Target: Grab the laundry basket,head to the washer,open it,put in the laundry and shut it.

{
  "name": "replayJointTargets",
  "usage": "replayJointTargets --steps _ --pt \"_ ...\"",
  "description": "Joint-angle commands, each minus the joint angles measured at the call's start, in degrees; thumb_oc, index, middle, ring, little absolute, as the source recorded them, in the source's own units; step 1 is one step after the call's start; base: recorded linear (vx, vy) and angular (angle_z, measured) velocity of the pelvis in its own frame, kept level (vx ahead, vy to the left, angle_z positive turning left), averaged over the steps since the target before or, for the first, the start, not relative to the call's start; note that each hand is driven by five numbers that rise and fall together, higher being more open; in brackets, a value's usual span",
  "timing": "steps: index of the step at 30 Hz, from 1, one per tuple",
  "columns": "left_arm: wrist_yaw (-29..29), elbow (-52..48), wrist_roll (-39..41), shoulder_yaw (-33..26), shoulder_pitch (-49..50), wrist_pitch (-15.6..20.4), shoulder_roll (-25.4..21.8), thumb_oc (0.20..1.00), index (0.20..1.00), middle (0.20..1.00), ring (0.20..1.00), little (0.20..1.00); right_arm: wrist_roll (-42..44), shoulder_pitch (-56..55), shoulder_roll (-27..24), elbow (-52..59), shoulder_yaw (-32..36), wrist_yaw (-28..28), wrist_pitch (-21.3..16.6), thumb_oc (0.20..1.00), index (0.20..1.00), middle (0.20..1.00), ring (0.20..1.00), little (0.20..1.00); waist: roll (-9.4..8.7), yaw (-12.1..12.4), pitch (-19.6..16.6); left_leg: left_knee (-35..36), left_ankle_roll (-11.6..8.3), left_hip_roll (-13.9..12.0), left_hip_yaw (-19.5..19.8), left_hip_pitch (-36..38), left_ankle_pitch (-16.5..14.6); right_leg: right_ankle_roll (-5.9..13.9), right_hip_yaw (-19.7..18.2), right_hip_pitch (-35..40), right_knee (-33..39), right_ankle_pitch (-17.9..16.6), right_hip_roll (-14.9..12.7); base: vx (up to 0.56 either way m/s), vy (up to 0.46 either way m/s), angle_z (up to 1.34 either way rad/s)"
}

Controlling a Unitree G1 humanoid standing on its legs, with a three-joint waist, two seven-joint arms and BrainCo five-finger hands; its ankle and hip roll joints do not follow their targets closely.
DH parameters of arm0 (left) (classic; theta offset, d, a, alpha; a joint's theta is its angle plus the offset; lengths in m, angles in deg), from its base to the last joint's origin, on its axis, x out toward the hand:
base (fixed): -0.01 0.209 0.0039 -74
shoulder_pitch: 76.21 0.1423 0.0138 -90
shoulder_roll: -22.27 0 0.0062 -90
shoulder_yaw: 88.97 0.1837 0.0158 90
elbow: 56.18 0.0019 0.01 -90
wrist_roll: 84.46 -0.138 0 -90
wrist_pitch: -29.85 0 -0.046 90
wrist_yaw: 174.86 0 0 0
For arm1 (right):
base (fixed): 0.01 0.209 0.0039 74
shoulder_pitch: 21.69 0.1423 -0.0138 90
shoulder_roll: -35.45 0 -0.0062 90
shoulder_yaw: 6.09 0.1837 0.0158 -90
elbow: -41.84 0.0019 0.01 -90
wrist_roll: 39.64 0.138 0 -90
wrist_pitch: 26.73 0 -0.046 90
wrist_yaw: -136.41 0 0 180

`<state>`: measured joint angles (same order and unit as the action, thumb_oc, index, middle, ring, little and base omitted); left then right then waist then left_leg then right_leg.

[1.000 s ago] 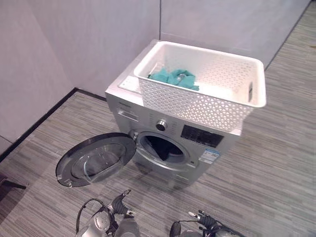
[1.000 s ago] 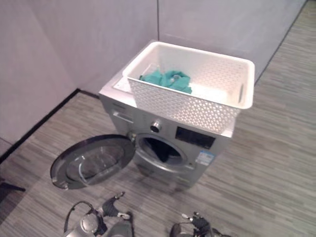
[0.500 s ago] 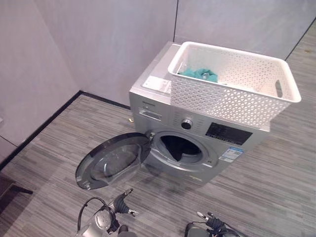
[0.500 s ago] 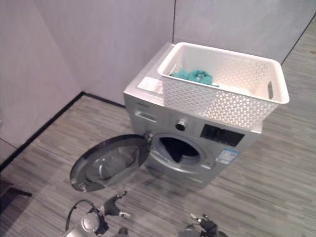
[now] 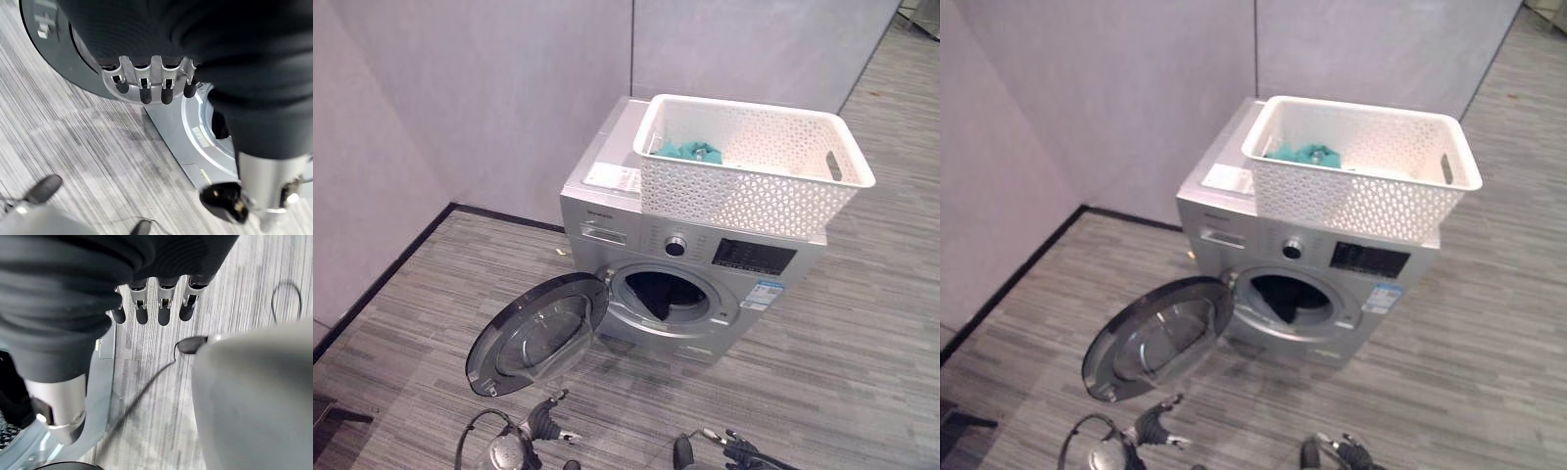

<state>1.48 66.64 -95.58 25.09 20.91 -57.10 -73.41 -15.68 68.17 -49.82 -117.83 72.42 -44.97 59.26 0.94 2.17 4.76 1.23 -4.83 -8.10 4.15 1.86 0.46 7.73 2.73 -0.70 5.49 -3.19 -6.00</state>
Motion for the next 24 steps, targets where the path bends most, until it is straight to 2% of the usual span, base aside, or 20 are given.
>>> replayJointTargets --steps 1,4,17,24 --pt "-0.52 -3.33 2.5 -1.21 -1.17 1.15 -2.02 1.0 1.0 1.0 1.0 1.0 -0.85 0.22 0.99 -1.59 0.45 -0.05 -0.25 1.0 1.0 1.0 1.0 1.0 -1.95 -0.32 0.44 3.3 3.99 6.08 0.73 -0.85 -1.9 -1.02 0.0 -0.4 -5.08 4.17 0.19 0.12 -0.049 0.33" --pt "-0.88 -3.51 2.4 -1.2 -0.23 1.27 -1.92 1.0 1.0 1.0 1.0 1.0 -1.96 -0.98 0.94 -2.38 0.83 -0.02 -0.03 1.0 1.0 1.0 1.0 1.0 -2.33 -0.61 -0.46 3.75 3.64 5.58 0.74 0.18 -1.92 -0.93 1.13 1.48 -3.16 3.94 0.26 0.09 -0.039 0.42" --pt "-0.63 -3.36 2.02 -0.19 -0.31 1.28 -1.94 1.0 1.0 1.0 1.0 1.0 -2.68 -1.21 1.67 -0.24 -0.78 0.17 -0.19 1.0 1.0 1.0 1.0 1.0 -2.91 -0.62 -1.64 3.77 3.45 5.22 0.43 1.38 -2.37 -0.57 1.72 3.24 -2.2 3.81 -0.41 0.02 0.001 0.02" --pt "-0.15 -2.74 2.25 -0.29 -0.33 1.27 -1.59 1.0 1.0 1.0 1.0 1.0 -1.75 -0.94 1.95 -1.77 0.71 0.88 -0.1 1.0 1.0 1.0 1.0 1.0 -2.89 -0.68 -2.24 3.77 3.57 5.36 -0.15 1.7 -2.72 -0.2 1.98 3.55 -1.39 3.23 -0.94 0.0 0.0 0.0"
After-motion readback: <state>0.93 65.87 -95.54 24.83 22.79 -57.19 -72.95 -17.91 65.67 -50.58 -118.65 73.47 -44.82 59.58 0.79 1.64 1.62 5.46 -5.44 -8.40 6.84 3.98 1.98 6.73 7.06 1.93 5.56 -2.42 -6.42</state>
